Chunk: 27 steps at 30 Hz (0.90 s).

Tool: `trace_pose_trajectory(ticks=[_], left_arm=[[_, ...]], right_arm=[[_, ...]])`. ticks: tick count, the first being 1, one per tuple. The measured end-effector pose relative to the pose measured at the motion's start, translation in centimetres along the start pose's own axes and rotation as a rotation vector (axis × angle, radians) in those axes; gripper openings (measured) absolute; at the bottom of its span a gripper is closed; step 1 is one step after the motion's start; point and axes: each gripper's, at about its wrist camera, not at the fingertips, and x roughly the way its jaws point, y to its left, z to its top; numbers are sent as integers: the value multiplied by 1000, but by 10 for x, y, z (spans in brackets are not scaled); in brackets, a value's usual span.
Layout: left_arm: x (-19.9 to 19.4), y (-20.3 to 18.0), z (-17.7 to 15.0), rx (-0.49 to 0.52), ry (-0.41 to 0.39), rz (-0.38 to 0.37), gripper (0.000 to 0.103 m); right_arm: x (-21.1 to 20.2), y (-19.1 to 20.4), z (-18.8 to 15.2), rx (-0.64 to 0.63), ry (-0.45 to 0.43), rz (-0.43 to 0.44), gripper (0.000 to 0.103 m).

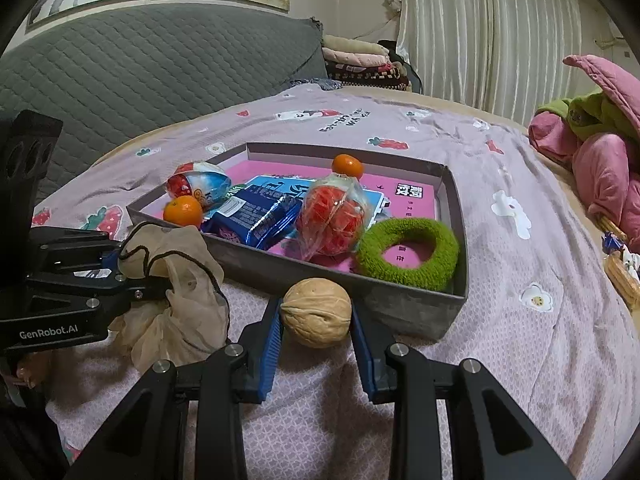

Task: Organize objects
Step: 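Grasp the beige mesh cloth with the left gripper while the right grasps the walnut, then lift the mesh cloth with the left gripper while the right carries the walnut over the tray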

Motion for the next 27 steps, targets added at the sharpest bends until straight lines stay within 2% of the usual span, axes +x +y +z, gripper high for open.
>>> trace_pose_trajectory(ticks=[15, 27], left_arm=[[-4, -1, 6, -4, -16, 6, 24], [-15, 5, 14, -21, -59, 14, 24]], right_arm=[[-1, 4, 5, -11, -15, 3, 33], [-7, 5, 8, -17, -48, 11, 33]])
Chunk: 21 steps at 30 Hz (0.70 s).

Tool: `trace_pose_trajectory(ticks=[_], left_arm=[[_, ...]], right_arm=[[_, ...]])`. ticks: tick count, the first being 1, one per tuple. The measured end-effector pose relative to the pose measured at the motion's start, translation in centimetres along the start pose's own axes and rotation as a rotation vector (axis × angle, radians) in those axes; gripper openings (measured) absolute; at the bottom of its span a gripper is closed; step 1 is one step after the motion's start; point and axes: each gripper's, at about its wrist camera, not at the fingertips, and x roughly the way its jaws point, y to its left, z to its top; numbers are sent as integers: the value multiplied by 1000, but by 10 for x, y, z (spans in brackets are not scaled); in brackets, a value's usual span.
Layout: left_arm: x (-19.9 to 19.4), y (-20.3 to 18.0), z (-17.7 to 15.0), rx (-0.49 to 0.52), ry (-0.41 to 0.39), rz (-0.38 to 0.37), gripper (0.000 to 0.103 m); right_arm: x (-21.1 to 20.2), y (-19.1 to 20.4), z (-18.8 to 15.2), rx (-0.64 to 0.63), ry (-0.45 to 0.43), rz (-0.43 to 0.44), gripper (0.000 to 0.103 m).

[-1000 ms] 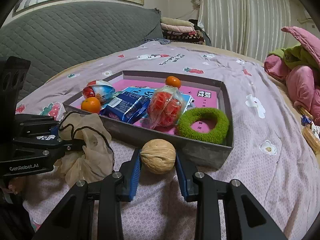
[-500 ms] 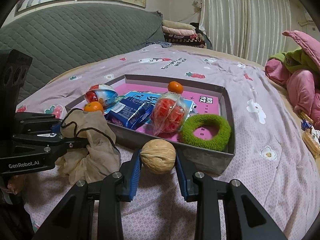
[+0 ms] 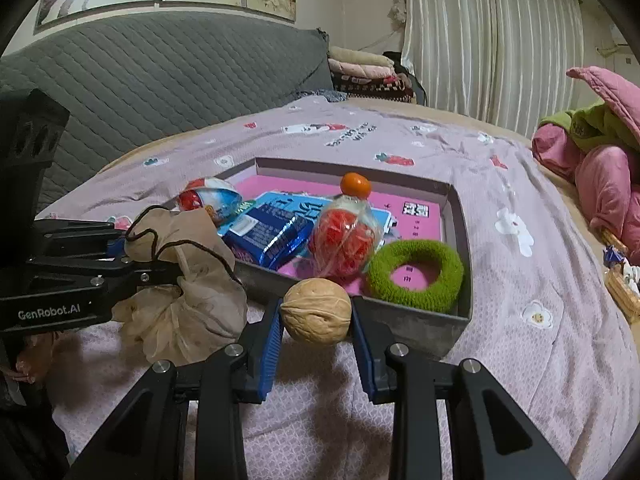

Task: Organize objects
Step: 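Lift the mesh cloth with the left gripper while the right carries the walnut over the tray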

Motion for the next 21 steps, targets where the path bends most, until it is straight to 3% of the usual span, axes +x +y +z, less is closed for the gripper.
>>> trace_pose_trajectory(ticks=[21], left_arm=[[-12, 7, 16, -24, -52, 28, 24]], right_arm=[[-8, -1, 12, 0, -62, -8, 33]])
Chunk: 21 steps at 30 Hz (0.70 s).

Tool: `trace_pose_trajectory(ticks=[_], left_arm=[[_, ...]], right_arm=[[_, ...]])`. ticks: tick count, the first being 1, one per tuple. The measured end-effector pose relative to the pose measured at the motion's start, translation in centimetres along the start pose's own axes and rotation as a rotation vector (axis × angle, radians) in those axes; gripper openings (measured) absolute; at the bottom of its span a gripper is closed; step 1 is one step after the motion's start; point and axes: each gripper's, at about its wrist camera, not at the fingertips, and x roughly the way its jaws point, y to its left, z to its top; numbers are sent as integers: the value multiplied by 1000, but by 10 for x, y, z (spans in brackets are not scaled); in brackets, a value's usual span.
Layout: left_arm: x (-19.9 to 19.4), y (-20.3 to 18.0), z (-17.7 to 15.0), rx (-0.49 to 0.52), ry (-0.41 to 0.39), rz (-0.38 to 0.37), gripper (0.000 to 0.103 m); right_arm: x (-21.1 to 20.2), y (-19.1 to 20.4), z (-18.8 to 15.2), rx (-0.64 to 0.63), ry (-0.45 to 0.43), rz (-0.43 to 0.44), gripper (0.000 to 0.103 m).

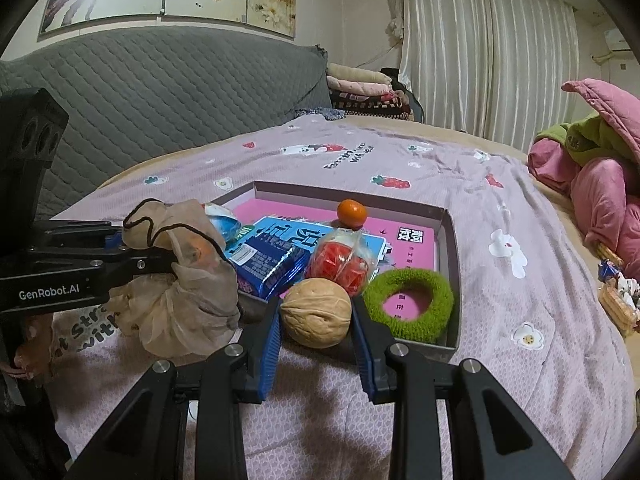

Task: Organize objects
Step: 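Lift the mesh cloth with the left gripper while the right carries the walnut over the tray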

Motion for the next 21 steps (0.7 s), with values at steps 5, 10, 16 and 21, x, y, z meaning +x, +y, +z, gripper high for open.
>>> trace_pose_trajectory(ticks=[5, 10, 16, 21], left_arm=[[-4, -1, 4, 2, -15, 18, 24], [-6, 0, 9, -3, -23, 34, 24], [-8, -3, 16, 4, -46, 56, 24], [-8, -1, 24, -6, -67, 71, 24]], right_arm=[[-2, -1, 3, 5, -18, -4, 33], [-4, -4, 6, 16, -38, -8, 33], [-10, -6, 12, 15, -69, -24, 33], [-15, -9, 16, 14, -98, -40, 33]])
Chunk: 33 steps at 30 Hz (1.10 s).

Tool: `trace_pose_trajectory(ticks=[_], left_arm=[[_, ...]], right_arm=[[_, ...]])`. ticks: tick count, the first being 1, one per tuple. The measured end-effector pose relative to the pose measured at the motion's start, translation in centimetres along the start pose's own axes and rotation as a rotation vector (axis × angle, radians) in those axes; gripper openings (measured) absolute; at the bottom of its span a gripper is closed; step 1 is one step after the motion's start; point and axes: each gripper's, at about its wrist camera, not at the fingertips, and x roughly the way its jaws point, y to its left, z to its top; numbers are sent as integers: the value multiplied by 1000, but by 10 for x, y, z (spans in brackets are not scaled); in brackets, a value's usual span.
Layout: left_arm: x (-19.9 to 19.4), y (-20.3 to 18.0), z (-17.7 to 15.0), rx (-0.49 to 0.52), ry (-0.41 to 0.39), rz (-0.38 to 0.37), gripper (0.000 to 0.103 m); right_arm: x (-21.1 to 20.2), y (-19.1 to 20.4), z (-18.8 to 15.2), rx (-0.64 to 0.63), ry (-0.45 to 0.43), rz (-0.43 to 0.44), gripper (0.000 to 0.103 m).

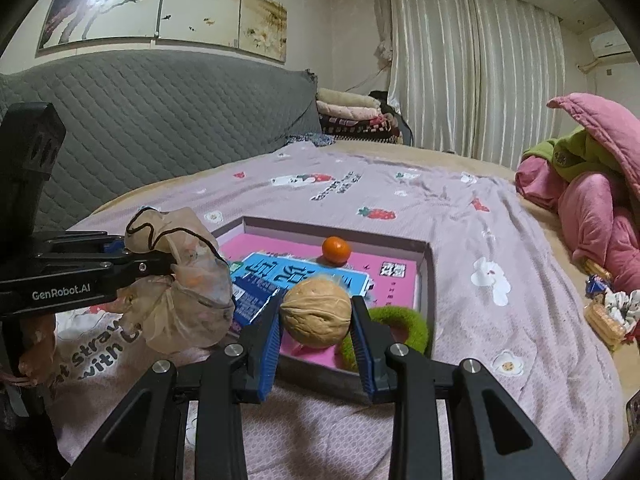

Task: Organize objects
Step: 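Lift the mesh cloth with the left gripper while the right carries the walnut over the tray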

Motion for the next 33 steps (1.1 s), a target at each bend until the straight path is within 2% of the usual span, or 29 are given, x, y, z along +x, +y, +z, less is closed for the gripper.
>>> trace_pose_trajectory(ticks=[19, 33], left_arm=[[-3, 20, 24, -42, -69, 63, 24], [-3, 70, 43, -122, -100, 154, 24]], right_arm=[[-3, -8, 21, -6, -77, -61, 33], [5, -14, 27, -7, -91, -92, 34]])
